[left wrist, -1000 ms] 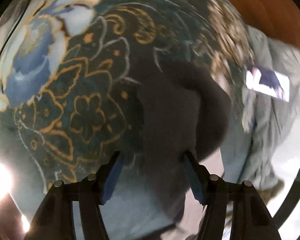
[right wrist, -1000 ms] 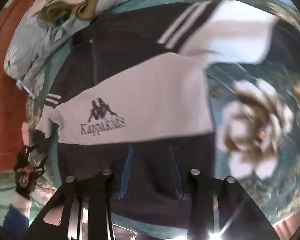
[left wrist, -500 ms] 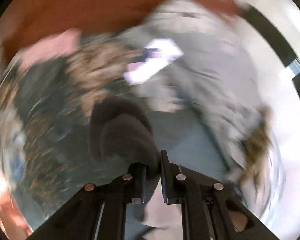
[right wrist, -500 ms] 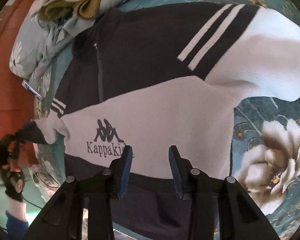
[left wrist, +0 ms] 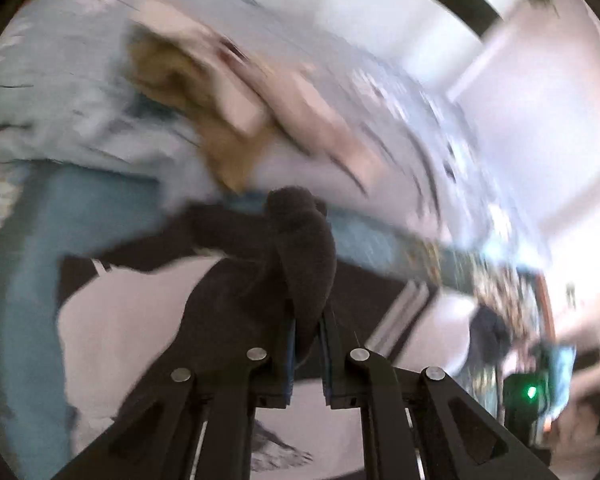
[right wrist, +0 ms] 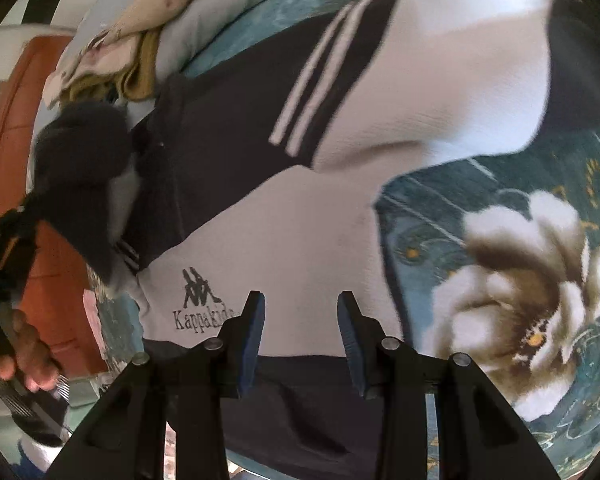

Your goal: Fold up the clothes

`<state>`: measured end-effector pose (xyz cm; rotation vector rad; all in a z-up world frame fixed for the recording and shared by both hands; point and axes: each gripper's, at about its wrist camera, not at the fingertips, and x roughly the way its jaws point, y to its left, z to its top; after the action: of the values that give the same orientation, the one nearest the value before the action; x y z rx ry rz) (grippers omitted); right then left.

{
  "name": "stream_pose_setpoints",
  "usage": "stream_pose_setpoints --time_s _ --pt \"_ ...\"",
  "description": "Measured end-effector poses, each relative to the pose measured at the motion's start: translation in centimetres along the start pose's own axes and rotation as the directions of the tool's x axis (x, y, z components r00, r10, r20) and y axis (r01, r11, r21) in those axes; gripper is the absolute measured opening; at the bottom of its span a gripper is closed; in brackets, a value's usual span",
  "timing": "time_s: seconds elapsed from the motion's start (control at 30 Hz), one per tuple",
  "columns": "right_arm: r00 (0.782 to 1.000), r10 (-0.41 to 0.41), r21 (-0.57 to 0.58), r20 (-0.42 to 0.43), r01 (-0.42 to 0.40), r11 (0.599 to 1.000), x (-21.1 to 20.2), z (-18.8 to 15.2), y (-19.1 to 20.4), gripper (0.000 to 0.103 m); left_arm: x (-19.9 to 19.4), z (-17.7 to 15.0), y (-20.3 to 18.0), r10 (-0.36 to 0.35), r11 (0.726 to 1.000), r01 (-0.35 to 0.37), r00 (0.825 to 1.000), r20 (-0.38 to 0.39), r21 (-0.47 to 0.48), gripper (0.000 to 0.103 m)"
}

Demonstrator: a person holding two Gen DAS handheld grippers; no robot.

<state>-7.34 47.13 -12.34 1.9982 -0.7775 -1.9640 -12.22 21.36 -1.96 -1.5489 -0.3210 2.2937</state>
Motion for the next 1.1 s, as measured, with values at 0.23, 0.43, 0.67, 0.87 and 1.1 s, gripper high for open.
stream_pose_setpoints --time_s 0.23,0.43,0.67,0.87,1.1 --pt "0.999 0.031 0.044 0.040 -0.032 0.999 -0.5 0.4 -1.4 0.039 7.0 -2.7 0.0 0.014 0.998 -0.025 0.981 -0.194 -0.055 0.012" --pt "0.988 0.119 -0.006 0.094 -0.119 0.993 -0.7 2.5 1.1 0.042 6.0 -3.6 1.7 -0.039 0.992 0.006 0.966 -0.256 -0.127 0.034" --pt "0.965 0.226 -0.083 0.133 -0.217 0.973 0.9 5.9 7.1 0.057 -0.2 -4.3 4.1 0.067 0.994 -0.083 0.976 -0.206 -0.067 0.059" --pt "0.987 0.058 -0.091 0.150 -0.044 0.995 3.8 8.1 8.3 0.057 -2.6 -5.3 12.5 0.312 0.912 -0.352 0.929 -0.201 -0.211 0.060" --pt "0.993 -0.012 -0.002 0.117 0.012 1.000 6.1 7.9 6.5 0.026 -2.4 -6.8 20.4 0.348 0.811 -0.435 0.896 -0.276 -0.391 0.060"
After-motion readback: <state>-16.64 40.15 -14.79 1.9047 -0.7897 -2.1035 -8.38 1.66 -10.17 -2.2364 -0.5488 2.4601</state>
